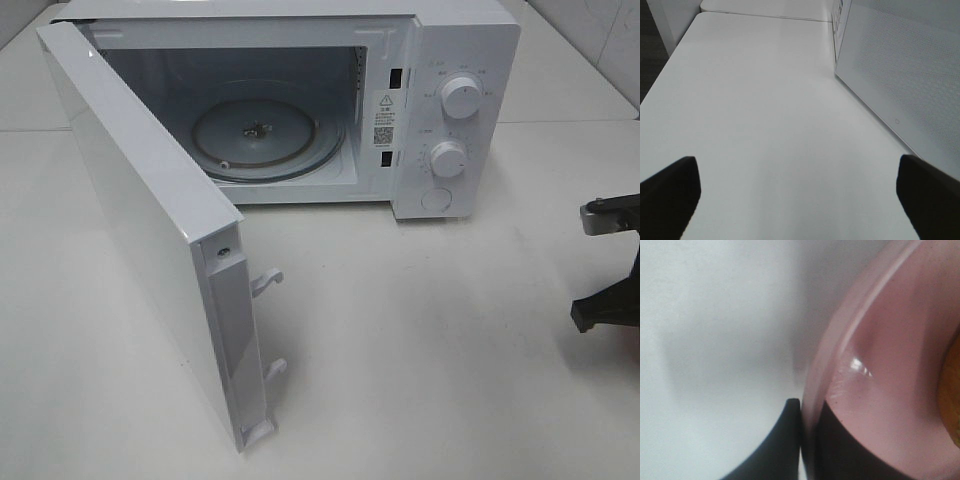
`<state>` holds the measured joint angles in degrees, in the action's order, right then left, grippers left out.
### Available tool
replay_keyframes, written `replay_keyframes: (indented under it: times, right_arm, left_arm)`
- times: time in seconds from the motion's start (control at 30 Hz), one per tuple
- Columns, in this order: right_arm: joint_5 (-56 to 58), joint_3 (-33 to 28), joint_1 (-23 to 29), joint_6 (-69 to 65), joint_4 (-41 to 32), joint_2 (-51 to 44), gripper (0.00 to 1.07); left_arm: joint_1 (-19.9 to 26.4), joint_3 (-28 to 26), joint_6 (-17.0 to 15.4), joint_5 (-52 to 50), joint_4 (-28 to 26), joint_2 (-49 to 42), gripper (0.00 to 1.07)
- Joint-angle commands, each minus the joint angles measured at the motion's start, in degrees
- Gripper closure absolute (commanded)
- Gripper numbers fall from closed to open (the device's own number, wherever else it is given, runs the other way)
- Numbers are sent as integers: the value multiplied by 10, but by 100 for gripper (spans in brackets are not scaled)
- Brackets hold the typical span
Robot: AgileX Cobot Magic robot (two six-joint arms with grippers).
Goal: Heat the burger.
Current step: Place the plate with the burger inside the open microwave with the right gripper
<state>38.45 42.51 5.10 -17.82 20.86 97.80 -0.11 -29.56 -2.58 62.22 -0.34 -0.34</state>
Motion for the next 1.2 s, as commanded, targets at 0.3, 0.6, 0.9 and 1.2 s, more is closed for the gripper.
replay_keyframes:
  times: [0.3, 0.6, 0.9, 1.2]
  right_arm:
    - [37, -1, 28, -25, 41, -26, 107]
    - [84, -1, 68, -44, 80, -68, 107]
    - [126, -1, 107, -58, 105, -106, 107]
    - [158, -1, 145, -58, 111, -127, 107]
  left_arm:
    - [-4, -1, 0, -10, -2, -9, 6]
    - [-4, -1, 0, -10, -2, -9, 6]
    - [-4, -1, 0, -10, -2, -9, 6]
    - [-4, -1, 0, -10, -2, -9, 6]
